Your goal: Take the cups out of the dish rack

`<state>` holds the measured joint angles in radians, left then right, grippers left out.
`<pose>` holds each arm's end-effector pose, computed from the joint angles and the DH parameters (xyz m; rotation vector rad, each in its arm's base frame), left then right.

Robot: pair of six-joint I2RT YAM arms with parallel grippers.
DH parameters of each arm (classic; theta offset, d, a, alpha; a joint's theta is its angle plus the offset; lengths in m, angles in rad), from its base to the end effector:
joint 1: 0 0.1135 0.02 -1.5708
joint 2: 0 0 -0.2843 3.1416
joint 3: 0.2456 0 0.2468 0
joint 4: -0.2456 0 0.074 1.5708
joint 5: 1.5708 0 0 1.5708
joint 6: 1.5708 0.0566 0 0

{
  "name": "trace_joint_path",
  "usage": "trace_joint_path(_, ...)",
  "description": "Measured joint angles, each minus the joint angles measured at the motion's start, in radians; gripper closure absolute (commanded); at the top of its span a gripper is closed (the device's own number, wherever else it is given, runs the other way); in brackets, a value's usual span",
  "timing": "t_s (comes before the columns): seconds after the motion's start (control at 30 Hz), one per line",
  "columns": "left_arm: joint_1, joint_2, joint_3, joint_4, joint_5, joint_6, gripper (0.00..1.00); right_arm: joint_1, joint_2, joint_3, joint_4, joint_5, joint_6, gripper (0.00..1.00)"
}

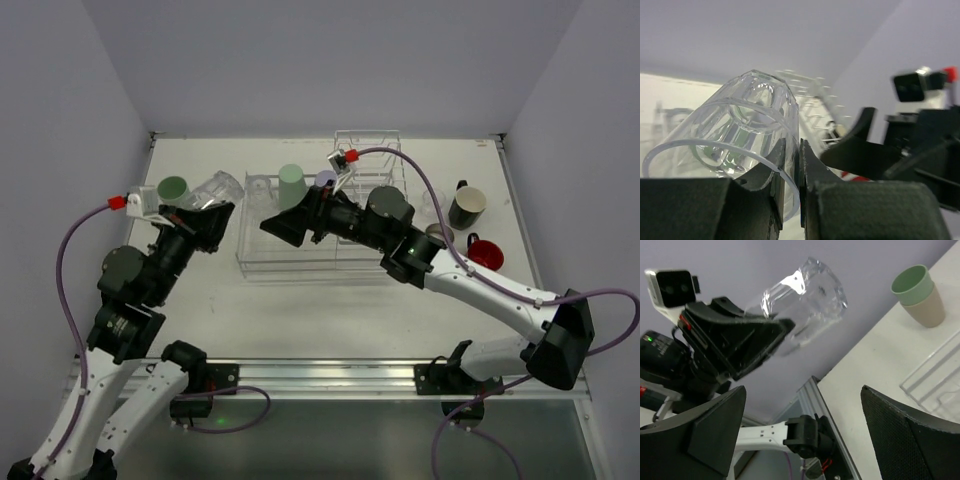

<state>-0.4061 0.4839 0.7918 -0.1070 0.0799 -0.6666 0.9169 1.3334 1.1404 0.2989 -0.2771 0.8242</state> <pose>0.0957 -0.0461 0.4015 -0.1167 1.4317 -0.9468 0.1868 0.2692 0.4164 -0.3365 1.6585 1.5722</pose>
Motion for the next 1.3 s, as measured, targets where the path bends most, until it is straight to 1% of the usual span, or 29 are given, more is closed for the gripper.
trace_joint_path(0.1, 0.0, 0.103, 0.107, -0.13, -0.128, 0.086, 1.0, 0.0, -0.028, -0.019, -0.043, 0.039, -0.036, 0.01)
trace_joint_path(0.27, 0.0, 0.239, 0.2, -0.32, -0.288, 0.177, 1.0, 0.0, -0.069, -0.07, -0.112, 0.097, -0.105, 0.01)
trace_joint_path(0.4, 0.001, 0.315, 0.208, -0.439, -0.394, 0.208, 1.0, 0.0, -0.093, -0.089, -0.166, 0.111, -0.163, 0.01)
trace_joint_path(0.6, 0.014, 0.378, 0.172, -0.522, -0.481, 0.217, 1.0, 0.0, -0.158, -0.1, -0.226, 0.111, -0.243, 0.01)
trace_joint_path(0.73, 0.056, 0.454, 0.124, -0.528, -0.476, 0.217, 1.0, 0.0, -0.182, -0.1, -0.251, 0.095, -0.299, 0.01)
trace_joint_path(0.87, 0.122, 0.54, 0.085, -0.515, -0.425, 0.215, 1.0, 0.003, -0.183, -0.097, -0.311, 0.071, -0.346, 0.01)
trace_joint_path(1.13, 0.272, 0.74, 0.053, -0.444, -0.307, 0.217, 1.0, 0.018, -0.211, -0.116, -0.337, 0.055, -0.364, 0.01)
trace_joint_path(1.3, 0.319, 0.86, 0.053, -0.404, -0.261, 0.228, 1.0, 0.035, -0.211, -0.116, -0.337, 0.05, -0.366, 0.01)
